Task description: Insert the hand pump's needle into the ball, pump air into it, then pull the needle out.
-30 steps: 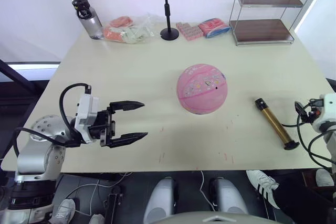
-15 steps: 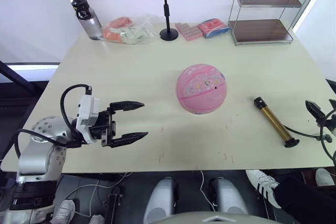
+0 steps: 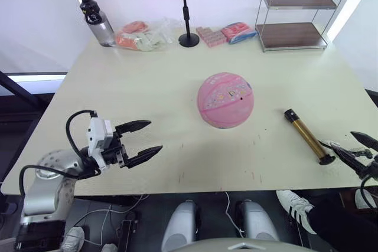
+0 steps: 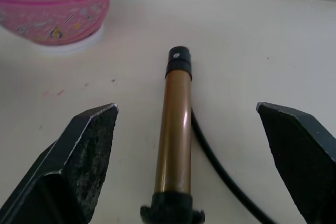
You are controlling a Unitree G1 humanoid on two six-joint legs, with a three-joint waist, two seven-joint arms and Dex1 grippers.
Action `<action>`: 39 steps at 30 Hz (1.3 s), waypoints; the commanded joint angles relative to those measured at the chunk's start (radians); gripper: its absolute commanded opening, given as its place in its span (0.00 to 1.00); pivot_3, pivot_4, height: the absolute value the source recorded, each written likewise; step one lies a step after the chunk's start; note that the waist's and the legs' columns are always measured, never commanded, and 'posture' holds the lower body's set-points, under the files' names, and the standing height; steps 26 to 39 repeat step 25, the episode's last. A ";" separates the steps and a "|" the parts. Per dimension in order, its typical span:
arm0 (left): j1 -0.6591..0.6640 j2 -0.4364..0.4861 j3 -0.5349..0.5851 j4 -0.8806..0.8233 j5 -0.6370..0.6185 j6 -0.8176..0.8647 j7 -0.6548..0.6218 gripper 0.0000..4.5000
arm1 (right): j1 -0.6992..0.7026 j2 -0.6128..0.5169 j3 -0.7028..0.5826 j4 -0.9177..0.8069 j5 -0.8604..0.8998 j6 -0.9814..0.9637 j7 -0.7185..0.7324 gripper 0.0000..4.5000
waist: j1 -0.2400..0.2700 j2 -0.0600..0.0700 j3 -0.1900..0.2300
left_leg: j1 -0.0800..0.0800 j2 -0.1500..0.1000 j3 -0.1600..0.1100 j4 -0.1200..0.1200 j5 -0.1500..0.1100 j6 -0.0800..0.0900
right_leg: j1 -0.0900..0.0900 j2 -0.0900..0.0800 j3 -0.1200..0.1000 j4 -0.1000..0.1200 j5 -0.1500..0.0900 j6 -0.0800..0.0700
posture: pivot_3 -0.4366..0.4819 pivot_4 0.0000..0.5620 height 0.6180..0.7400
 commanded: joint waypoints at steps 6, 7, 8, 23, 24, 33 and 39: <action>0.120 -0.015 0.074 -0.009 0.023 -0.035 0.066 1.00 | -0.005 -0.053 -0.039 0.202 -0.004 -0.178 0.137 0.99 | 0.000 0.000 0.000 | 0.001 0.004 0.004 0.000 0.000 0.000 | 0.000 0.001 0.001 0.000 0.000 -0.001 | 0.48 0.27 1.00; 0.135 -0.021 0.083 -0.005 0.025 -0.042 0.072 1.00 | -0.007 -0.061 -0.038 0.235 -0.009 -0.201 0.152 0.99 | 0.000 0.000 0.000 | 0.001 0.005 0.005 0.000 0.000 0.000 | 0.000 0.001 0.001 0.000 0.000 -0.001 | 0.48 0.27 1.00; 0.150 -0.024 0.090 0.002 0.032 -0.051 0.080 1.00 | -0.009 -0.068 -0.036 0.263 -0.013 -0.218 0.161 0.99 | 0.000 -0.001 0.000 | 0.001 0.005 0.006 0.000 0.000 0.000 | 0.000 0.001 0.001 0.000 0.000 -0.001 | 0.48 0.27 1.00; 0.292 -0.072 0.095 0.082 0.117 -0.212 0.114 1.00 | -0.046 -0.068 -0.030 0.475 -0.016 -0.311 0.167 0.99 | 0.000 -0.002 -0.001 | 0.002 0.008 0.007 0.000 -0.001 0.001 | -0.001 0.001 0.003 0.000 0.001 -0.002 | 0.48 0.27 1.00; 0.294 -0.073 0.092 0.084 0.119 -0.221 0.110 1.00 | -0.047 -0.068 -0.028 0.477 -0.015 -0.313 0.168 0.99 | 0.000 -0.002 -0.001 | 0.002 0.008 0.007 0.000 -0.001 0.001 | -0.001 0.001 0.003 0.000 0.001 -0.002 | 0.48 0.27 1.00; 0.295 -0.073 0.090 0.085 0.118 -0.227 0.107 1.00 | -0.048 -0.069 -0.027 0.479 -0.014 -0.314 0.169 0.99 | 0.000 -0.002 -0.001 | 0.002 0.008 0.007 0.000 -0.001 0.001 | -0.001 0.001 0.003 0.000 0.001 -0.002 | 0.48 0.27 1.00; 0.295 -0.073 0.090 0.085 0.118 -0.227 0.107 1.00 | -0.048 -0.069 -0.027 0.479 -0.014 -0.314 0.169 0.99 | 0.000 -0.002 -0.001 | 0.002 0.008 0.007 0.000 -0.001 0.001 | -0.001 0.001 0.003 0.000 0.001 -0.002 | 0.48 0.27 1.00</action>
